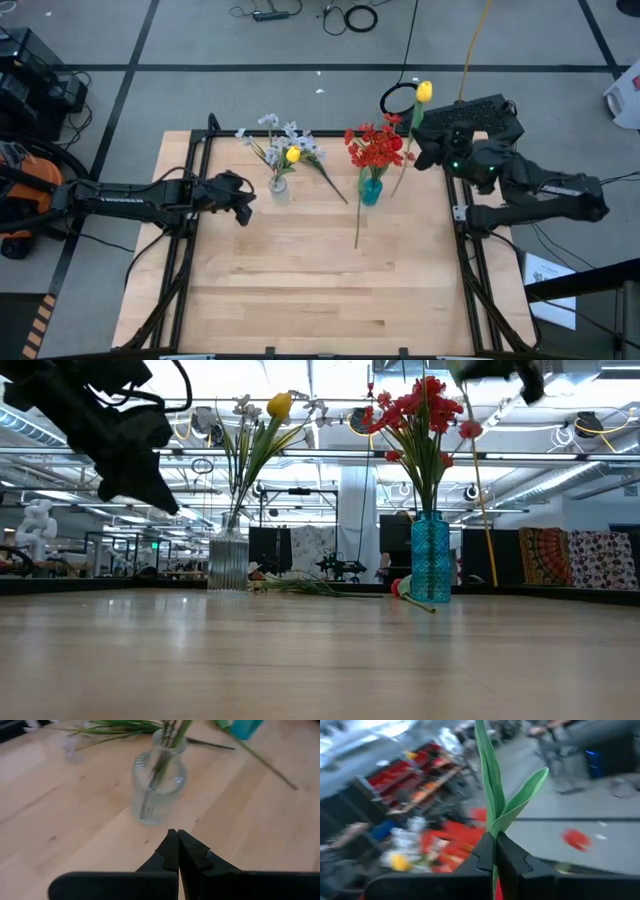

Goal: Sort flowers into vase by color
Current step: Put the yellow flowers into the transparent crystal vase

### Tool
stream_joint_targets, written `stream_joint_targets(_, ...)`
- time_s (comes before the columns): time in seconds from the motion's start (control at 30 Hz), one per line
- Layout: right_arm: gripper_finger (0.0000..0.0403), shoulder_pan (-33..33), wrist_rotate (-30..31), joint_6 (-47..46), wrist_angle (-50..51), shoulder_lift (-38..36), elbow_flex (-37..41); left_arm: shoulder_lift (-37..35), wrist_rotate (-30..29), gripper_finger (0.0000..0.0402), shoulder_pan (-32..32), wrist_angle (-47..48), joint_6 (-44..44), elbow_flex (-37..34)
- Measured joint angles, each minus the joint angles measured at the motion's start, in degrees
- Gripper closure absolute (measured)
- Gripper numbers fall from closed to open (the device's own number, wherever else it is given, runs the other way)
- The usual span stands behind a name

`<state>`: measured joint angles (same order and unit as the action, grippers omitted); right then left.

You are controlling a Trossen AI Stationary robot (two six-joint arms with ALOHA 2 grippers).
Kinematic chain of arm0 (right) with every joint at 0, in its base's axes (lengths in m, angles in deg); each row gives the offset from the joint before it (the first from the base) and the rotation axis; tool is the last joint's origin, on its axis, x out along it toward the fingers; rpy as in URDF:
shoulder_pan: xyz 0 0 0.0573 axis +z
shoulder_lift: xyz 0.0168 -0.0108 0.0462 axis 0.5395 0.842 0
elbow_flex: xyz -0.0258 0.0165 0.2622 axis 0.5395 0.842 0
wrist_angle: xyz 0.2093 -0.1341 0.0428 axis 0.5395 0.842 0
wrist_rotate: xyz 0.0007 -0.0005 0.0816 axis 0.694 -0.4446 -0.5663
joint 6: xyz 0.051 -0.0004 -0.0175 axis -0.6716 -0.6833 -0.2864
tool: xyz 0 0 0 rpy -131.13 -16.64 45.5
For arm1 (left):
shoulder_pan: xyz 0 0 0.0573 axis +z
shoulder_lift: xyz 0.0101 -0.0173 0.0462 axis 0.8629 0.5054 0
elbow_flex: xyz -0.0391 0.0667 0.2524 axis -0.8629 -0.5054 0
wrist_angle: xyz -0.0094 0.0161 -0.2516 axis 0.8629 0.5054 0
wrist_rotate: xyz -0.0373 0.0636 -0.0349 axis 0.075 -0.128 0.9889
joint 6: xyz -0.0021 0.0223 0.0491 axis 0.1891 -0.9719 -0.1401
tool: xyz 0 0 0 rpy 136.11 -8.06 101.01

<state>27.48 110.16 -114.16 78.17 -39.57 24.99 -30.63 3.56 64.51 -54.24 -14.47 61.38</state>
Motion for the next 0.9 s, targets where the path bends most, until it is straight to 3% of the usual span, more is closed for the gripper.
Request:
stream_joint_targets(0.17,0.0402,5.65,0.06,1.53,-1.82,7.05,-5.77,0.00,3.37,0.0400,0.00,-3.93,-1.93,0.00)
stream_joint_targets(0.43,0.0402,12.83,-0.50,5.80,-8.84,25.61,-11.37,0.00,6.37,0.0400,0.00,-16.08,-11.78,0.00)
stream_joint_targets(0.57,0.0402,13.97,-3.01,6.15,-12.43,32.87,-11.82,0.00,6.63,0.0400,0.00,-24.21,-12.05,0.00)
stream_joint_targets(0.73,0.0402,13.99,-8.19,-0.03,-15.38,38.88,-11.79,0.00,7.62,0.0399,0.00,-30.85,-12.09,0.00)
stream_joint_targets(0.9,0.0402,14.27,-11.66,-1.88,-21.04,42.97,-11.79,0.00,14.70,0.0369,0.00,-34.88,-15.00,0.00)
